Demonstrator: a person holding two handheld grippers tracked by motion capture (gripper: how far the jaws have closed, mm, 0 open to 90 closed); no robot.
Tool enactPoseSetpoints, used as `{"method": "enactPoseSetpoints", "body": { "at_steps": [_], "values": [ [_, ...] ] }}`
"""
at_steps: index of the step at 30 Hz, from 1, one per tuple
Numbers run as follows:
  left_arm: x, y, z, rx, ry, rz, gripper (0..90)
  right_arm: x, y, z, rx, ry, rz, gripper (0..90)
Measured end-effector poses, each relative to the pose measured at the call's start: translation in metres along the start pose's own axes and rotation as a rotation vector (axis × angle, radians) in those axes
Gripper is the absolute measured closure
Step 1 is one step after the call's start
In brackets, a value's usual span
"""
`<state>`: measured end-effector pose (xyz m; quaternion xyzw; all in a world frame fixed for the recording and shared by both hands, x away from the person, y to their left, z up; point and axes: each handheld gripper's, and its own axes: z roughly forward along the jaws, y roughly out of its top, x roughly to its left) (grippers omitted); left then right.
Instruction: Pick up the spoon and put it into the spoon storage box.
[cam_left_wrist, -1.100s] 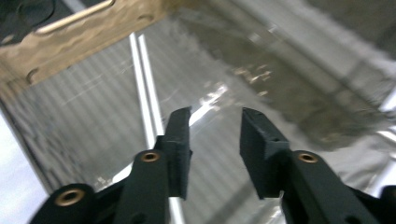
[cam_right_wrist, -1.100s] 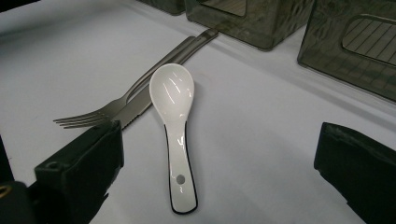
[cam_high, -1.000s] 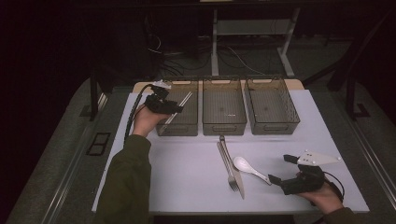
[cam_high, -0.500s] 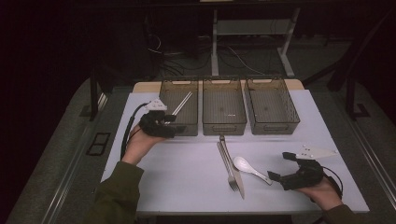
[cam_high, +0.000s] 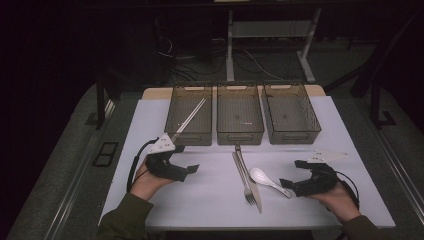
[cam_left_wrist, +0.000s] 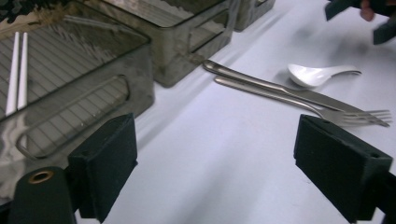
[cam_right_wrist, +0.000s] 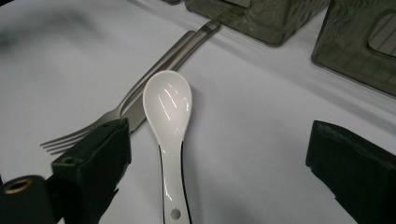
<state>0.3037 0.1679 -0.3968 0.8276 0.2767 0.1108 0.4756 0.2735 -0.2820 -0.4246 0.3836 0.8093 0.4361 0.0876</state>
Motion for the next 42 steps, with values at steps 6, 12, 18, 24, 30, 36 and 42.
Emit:
{"method": "enactPoseSetpoints", "body": {
  "at_steps": [6,12,18,24,30,36,42],
  "values": [
    [-0.015,-0.019,0.003,0.020,-0.028,0.005,0.0,0.002,0.010,0.009,-0.003,0.013,0.006,11.4],
    [-0.023,-0.029,0.003,0.024,-0.030,0.021,0.0,0.005,0.020,0.022,0.013,0.031,-0.004,14.5],
    [-0.026,-0.031,0.009,0.049,-0.048,0.034,0.0,0.007,0.025,0.038,0.049,0.075,-0.001,23.8],
    [-0.027,-0.031,0.011,0.053,-0.060,0.045,0.0,0.009,0.025,0.049,0.090,0.100,0.001,32.6],
    [-0.028,-0.032,0.014,0.074,-0.065,0.069,0.0,0.013,0.022,0.055,0.131,0.115,0.001,42.6],
    [-0.028,-0.033,0.014,0.071,-0.070,0.065,0.0,0.015,0.018,0.059,0.159,0.122,-0.004,50.4],
    [-0.030,-0.033,0.015,0.072,-0.073,0.062,0.0,0.015,0.016,0.062,0.180,0.120,-0.017,55.3]
  ]
}}
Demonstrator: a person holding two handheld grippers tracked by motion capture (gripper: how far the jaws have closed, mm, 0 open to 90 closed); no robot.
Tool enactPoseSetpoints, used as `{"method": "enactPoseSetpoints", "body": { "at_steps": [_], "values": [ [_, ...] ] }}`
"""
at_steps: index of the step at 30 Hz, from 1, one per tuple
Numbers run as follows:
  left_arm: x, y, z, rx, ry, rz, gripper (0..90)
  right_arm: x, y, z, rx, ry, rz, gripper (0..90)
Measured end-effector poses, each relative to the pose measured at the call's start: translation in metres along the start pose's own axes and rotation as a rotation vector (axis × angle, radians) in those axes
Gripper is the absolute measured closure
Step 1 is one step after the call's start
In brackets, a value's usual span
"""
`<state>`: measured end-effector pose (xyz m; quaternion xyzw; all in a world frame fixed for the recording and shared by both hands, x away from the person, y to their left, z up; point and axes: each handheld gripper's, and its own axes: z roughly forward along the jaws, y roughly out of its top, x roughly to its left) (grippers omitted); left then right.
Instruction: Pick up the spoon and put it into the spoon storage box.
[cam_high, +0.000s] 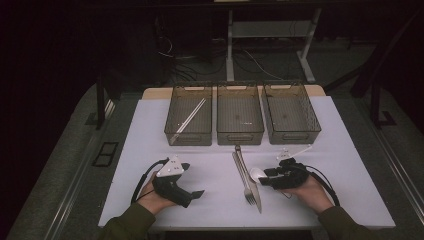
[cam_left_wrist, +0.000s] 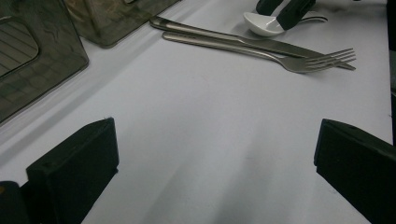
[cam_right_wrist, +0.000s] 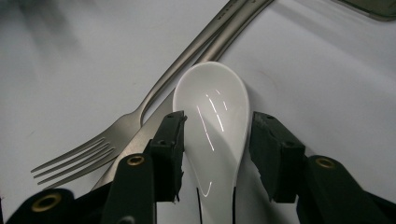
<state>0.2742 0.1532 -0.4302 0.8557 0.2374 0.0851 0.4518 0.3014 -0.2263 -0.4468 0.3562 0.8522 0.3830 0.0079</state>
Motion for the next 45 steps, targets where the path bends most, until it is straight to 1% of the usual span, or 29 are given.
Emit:
{"method": "enactPoseSetpoints", "body": {
  "at_steps": [11,13,26,30,31,32,33,40,43,45],
  "values": [
    [-0.001,0.000,0.001,0.011,-0.006,0.012,0.0,0.002,-0.001,0.002,0.019,0.010,-0.017,60.8],
    [-0.001,0.000,0.001,0.013,-0.005,0.013,0.0,0.003,-0.001,0.002,0.021,0.006,-0.025,61.3],
    [-0.002,0.001,0.002,0.015,-0.004,0.019,0.0,0.014,-0.001,0.002,0.054,-0.061,-0.140,67.2],
    [-0.002,0.001,0.001,0.014,-0.003,0.019,0.0,0.015,-0.001,0.002,0.059,-0.070,-0.160,68.9],
    [-0.003,0.001,0.001,0.014,-0.003,0.018,0.0,0.015,-0.001,0.002,0.060,-0.072,-0.164,70.0],
    [-0.002,0.001,0.001,0.016,-0.003,0.020,0.0,0.016,-0.001,0.002,0.061,-0.079,-0.167,74.2],
    [-0.003,0.001,0.002,0.013,-0.003,0.016,0.0,0.016,-0.001,0.002,0.062,-0.091,-0.178,75.7],
    [-0.003,0.001,0.001,0.009,-0.004,0.021,0.0,0.016,-0.001,0.001,0.065,-0.098,-0.181,79.1],
    [-0.003,0.002,0.001,0.008,-0.004,0.023,0.0,0.015,-0.001,0.000,0.069,-0.096,-0.174,80.6],
    [-0.003,0.002,0.000,0.008,-0.003,0.025,0.0,0.015,0.000,-0.002,0.072,-0.106,-0.178,81.0]
  ]
}}
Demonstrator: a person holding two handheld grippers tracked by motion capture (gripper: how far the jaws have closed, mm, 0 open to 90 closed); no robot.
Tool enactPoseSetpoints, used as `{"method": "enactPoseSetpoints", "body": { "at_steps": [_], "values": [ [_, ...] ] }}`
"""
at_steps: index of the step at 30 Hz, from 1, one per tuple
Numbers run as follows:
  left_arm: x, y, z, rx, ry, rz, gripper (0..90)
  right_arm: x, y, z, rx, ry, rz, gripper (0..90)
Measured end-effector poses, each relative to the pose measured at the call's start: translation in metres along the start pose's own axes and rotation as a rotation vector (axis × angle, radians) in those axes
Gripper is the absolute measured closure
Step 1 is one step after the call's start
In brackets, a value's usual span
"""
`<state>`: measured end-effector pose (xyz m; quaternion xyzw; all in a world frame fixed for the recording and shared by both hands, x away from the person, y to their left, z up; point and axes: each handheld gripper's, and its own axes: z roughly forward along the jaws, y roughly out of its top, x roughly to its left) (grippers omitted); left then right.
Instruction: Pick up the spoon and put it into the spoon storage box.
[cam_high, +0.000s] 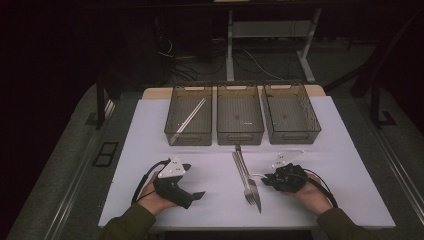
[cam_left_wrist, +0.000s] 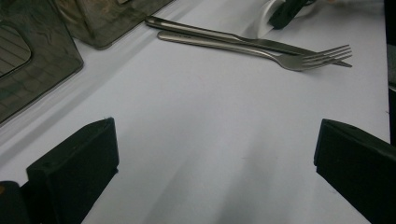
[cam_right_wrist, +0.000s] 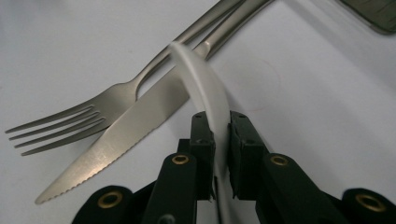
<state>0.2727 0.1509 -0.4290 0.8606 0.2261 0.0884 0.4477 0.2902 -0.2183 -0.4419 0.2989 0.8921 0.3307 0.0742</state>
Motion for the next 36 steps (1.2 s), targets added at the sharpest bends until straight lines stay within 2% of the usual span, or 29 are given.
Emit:
{"method": "enactPoseSetpoints", "body": {
  "at_steps": [10,12,18,25,36],
  "values": [
    [0.000,0.000,0.000,-0.016,-0.006,-0.008,0.0,-0.017,0.016,-0.018,-0.062,0.014,0.035,81.1],
    [0.000,0.000,-0.001,-0.014,-0.007,0.003,0.0,-0.020,0.023,-0.021,-0.072,0.017,0.028,81.1],
    [0.000,0.000,-0.001,-0.026,-0.009,-0.003,0.0,-0.029,0.044,-0.028,-0.110,0.028,0.025,81.1],
    [0.001,0.000,-0.002,-0.031,-0.009,-0.002,0.0,-0.040,0.069,-0.037,-0.169,0.018,0.033,81.1],
    [0.002,0.000,-0.003,-0.037,-0.011,-0.008,0.0,-0.062,0.121,-0.030,-0.205,0.004,0.043,81.0]
  ]
}}
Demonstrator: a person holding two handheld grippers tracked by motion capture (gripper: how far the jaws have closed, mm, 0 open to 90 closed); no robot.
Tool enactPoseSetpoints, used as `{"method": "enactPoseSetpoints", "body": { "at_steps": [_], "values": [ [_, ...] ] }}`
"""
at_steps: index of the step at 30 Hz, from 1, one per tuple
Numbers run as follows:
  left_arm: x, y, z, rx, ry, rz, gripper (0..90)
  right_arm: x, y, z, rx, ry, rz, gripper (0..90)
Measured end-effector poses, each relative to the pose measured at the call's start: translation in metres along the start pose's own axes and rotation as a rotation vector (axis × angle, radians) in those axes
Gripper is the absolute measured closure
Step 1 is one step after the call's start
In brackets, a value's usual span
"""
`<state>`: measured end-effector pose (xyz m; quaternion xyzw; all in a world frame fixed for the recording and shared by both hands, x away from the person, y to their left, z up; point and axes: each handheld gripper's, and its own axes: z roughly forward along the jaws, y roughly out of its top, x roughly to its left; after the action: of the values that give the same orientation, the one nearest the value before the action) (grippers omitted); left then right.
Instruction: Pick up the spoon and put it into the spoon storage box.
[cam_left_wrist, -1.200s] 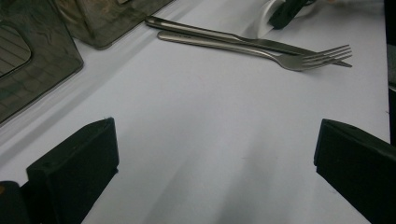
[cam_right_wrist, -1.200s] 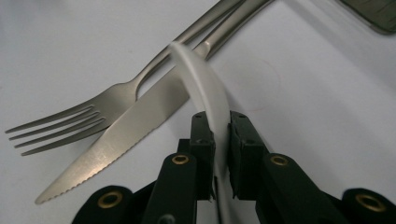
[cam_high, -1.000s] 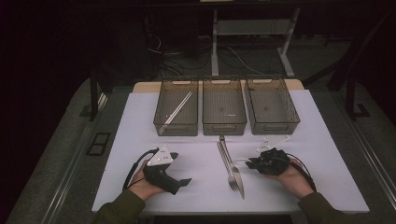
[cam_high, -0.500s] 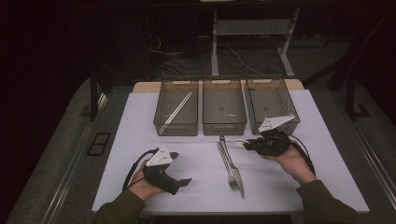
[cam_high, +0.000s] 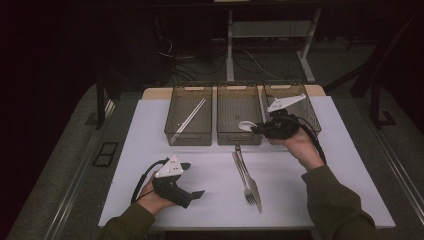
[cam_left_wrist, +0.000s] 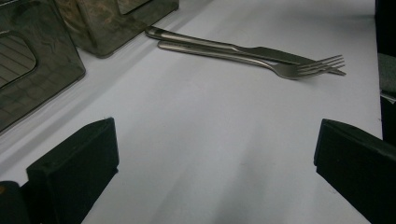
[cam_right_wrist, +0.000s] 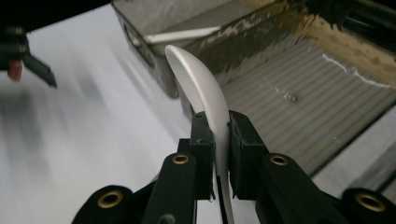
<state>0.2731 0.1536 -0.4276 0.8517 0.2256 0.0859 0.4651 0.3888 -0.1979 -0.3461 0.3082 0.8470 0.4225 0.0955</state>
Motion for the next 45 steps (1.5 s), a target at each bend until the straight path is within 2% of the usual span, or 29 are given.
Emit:
{"method": "enactPoseSetpoints", "body": {
  "at_steps": [6,11,15,17,18,22,25,28,33,38,45],
  "values": [
    [0.000,0.000,0.000,-0.010,-0.001,-0.007,0.0,-0.009,0.022,0.013,-0.001,-0.024,0.005,81.0],
    [0.000,0.000,0.000,-0.009,-0.002,-0.008,0.0,-0.016,0.033,0.029,0.007,-0.033,0.019,81.0],
    [0.000,0.000,0.000,-0.015,-0.003,-0.007,0.0,-0.022,0.035,0.046,0.012,-0.032,0.037,80.9],
    [0.000,0.000,-0.001,-0.010,-0.001,-0.007,0.0,-0.025,0.035,0.055,0.017,-0.040,0.030,80.9],
    [0.001,0.000,-0.001,-0.008,0.000,0.003,0.0,-0.027,0.035,0.058,0.021,-0.041,0.035,80.9],
    [0.000,0.000,0.000,-0.018,-0.004,-0.011,0.0,-0.031,0.034,0.071,0.040,-0.050,0.039,80.8],
    [0.000,0.000,-0.001,-0.012,-0.005,-0.008,0.0,-0.033,0.034,0.077,0.043,-0.041,0.068,79.4],
    [0.001,0.000,-0.002,-0.012,-0.005,-0.002,0.0,-0.034,0.032,0.077,0.023,-0.023,0.092,69.3],
    [0.000,0.000,-0.001,-0.021,-0.005,-0.013,0.0,-0.034,0.032,0.073,-0.008,-0.010,0.105,57.8],
    [0.002,0.000,-0.003,-0.012,-0.002,-0.004,0.0,-0.030,0.032,0.066,-0.025,-0.004,0.119,46.1],
    [0.002,-0.001,-0.004,-0.029,0.002,-0.020,0.0,-0.022,0.026,0.050,-0.046,0.013,0.119,41.1]
  ]
}}
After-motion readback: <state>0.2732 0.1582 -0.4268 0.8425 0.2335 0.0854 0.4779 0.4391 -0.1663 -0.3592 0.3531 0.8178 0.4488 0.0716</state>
